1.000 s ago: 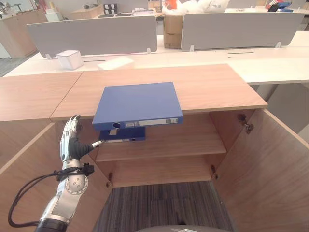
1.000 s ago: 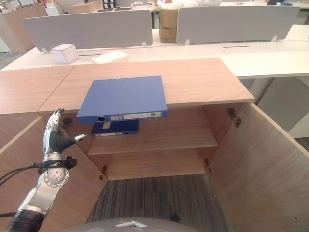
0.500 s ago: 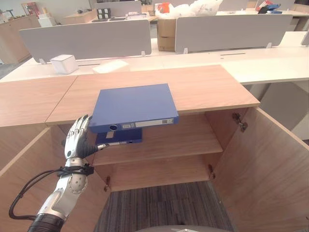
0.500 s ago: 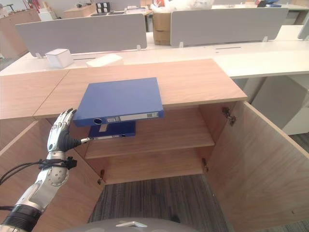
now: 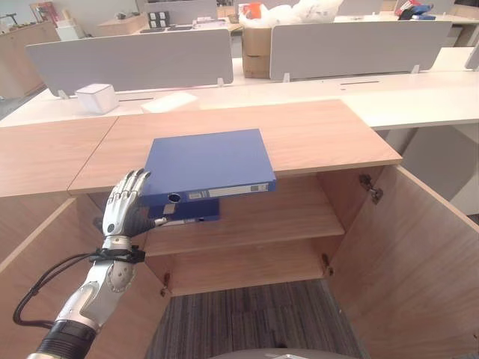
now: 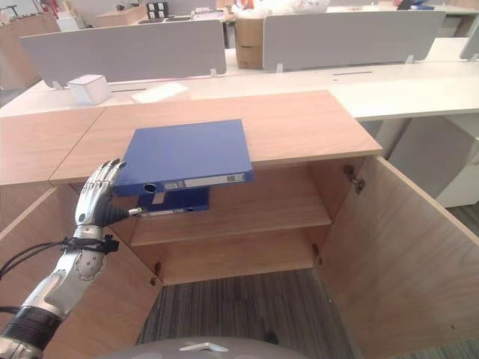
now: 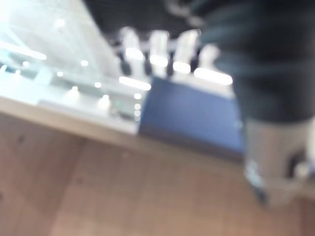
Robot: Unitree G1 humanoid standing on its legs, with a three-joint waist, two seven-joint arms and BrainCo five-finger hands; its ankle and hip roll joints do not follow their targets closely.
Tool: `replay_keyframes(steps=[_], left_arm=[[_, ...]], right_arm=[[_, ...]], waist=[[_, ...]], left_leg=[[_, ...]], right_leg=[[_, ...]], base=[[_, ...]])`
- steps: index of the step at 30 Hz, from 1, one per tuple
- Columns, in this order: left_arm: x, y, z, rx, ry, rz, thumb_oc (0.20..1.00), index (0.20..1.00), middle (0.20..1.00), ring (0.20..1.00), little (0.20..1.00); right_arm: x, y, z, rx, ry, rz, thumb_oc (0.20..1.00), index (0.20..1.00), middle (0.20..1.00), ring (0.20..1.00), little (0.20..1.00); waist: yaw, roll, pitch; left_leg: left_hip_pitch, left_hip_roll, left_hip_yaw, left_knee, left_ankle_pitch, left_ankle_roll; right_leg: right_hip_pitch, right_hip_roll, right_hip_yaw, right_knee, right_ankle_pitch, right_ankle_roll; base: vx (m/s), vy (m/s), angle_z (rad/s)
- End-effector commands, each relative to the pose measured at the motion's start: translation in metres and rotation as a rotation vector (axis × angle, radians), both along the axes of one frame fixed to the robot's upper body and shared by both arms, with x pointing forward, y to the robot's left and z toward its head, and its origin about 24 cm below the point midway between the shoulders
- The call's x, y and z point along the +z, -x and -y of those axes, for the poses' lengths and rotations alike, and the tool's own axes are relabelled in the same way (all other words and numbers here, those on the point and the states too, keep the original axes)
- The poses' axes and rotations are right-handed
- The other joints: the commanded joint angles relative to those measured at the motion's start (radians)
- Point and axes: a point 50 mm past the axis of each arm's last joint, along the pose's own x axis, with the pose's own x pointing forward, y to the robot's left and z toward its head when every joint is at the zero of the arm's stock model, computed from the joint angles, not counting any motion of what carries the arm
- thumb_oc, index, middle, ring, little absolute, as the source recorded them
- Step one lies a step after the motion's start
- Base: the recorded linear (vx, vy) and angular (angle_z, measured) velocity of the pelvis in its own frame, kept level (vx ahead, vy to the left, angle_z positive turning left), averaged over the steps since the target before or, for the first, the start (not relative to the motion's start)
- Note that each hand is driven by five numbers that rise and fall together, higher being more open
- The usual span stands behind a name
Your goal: Put the empty folder in the office cabinet
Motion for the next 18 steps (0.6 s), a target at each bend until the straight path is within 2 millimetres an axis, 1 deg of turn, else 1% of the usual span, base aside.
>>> replay_keyframes(steps=[1, 8, 18], left_arm=[[0.033, -0.020, -0.006, -0.028, -0.104, 0.130, 1.000, 1.000, 1.000, 1.000, 1.000], [0.038, -0.024, -0.002, -0.066, -0.132, 0.129, 1.000, 1.000, 1.000, 1.000, 1.000], [0.034, -0.026, 0.005, -0.111, -0.158, 0.091, 1.000, 1.000, 1.000, 1.000, 1.000]], right_arm=[[0.002, -0.012, 0.006, 0.020, 0.045, 0.010, 1.000, 1.000, 1.000, 1.000, 1.000], [0.002, -0.009, 0.005, 0.021, 0.038, 0.004, 1.000, 1.000, 1.000, 1.000, 1.000], [0.002, -0.008, 0.006, 0.018, 0.040, 0.005, 1.000, 1.000, 1.000, 1.000, 1.000]], waist=[[-0.031, -0.006, -0.006], [-0.038, -0.006, -0.007], [-0.048, -0.003, -0.004]], left_leg=[[-0.031, 0.020, -0.015, 0.001, -0.043, -0.067], [-0.029, 0.023, -0.006, 0.001, -0.046, -0.067], [-0.027, 0.024, 0.001, 0.001, -0.048, -0.068]], right_leg=[[0.134, -0.050, 0.044, 0.006, -0.136, 0.090], [0.131, -0.048, 0.049, 0.006, -0.136, 0.092], [0.130, -0.045, 0.053, 0.006, -0.136, 0.092]], base=[[0.00, 0.000, 0.00], [0.00, -0.004, -0.02], [0.00, -0.002, -0.01]])
